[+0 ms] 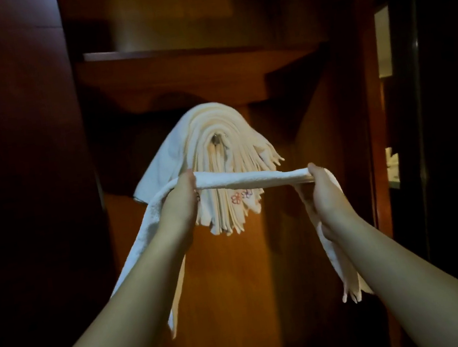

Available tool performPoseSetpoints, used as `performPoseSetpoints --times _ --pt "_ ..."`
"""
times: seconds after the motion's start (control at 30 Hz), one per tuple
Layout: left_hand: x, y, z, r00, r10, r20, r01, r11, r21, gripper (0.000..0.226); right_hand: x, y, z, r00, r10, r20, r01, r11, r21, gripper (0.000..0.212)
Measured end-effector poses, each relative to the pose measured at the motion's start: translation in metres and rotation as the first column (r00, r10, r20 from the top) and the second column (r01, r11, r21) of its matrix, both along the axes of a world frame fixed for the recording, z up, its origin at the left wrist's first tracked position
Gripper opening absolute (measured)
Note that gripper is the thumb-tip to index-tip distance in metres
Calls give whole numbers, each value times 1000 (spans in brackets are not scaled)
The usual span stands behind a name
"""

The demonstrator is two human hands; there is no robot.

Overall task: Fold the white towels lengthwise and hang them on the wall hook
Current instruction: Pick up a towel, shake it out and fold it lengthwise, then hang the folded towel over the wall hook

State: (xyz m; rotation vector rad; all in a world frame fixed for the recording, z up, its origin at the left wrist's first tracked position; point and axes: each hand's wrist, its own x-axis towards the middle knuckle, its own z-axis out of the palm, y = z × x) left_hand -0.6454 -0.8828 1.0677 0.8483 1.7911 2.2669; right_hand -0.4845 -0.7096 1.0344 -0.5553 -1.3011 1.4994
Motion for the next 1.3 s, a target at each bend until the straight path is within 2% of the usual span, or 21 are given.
performPoseSetpoints --times 0.07,0.13,0.2,0.3,0.47,0.6,0.67,0.77,0.87,0.97,1.03,1.1,1.17,1.2,1.23,1.3 --pt "-17 5 15 998 -29 -63 30 1000 4 27 -25 13 22 999 18 -27 -18 1000 -2 38" --pt "-41 13 29 990 -58 -132 55 998 -26 54 -48 27 44 999 11 -49 -10 1000 14 42" --pt "-64 24 45 982 -54 -183 49 998 -36 74 -68 43 63 997 -19 -77 22 999 36 37" --pt "-99 43 72 982 -86 -167 87 996 0 85 -96 66 91 992 -77 -98 91 984 150 31" --pt "-147 69 117 980 -106 -171 121 989 81 99 -138 101 131 954 17 -298 5 997 74 22" --pt "-180 93 149 976 -95 -198 120 986 120 83 -169 128 164 939 37 -342 -10 997 80 16" --pt "-195 103 165 980 -26 -198 63 982 179 72 -186 140 180 941 49 -335 -11 993 114 14" --pt "-223 117 186 973 130 -189 -69 952 300 52 -211 157 204 959 52 -277 0 983 185 18" --pt "-251 131 204 957 152 -249 -54 932 360 32 -232 175 226 976 53 -212 2 968 250 22" --pt "-274 141 214 951 211 -226 -122 928 351 26 -253 198 243 980 79 -180 -21 953 301 34" --pt "-284 146 216 934 276 -225 -189 920 342 13 -265 218 248 982 96 -161 -40 946 320 36" --pt "-291 150 208 932 296 -209 -234 932 275 11 -276 234 244 988 98 -116 -58 949 309 53" --pt "-296 157 194 955 244 -168 -214 961 177 19 -285 251 230 985 161 -70 -135 949 283 76" --pt "-298 161 187 963 220 -157 -200 970 137 22 -289 256 221 981 187 -47 -168 951 259 80" --pt "-299 165 179 968 203 -147 -189 976 104 24 -291 261 211 981 193 -34 -181 958 225 78" --pt "-297 170 166 982 163 -95 -156 985 77 29 -291 267 194 980 192 -56 -181 970 163 55"
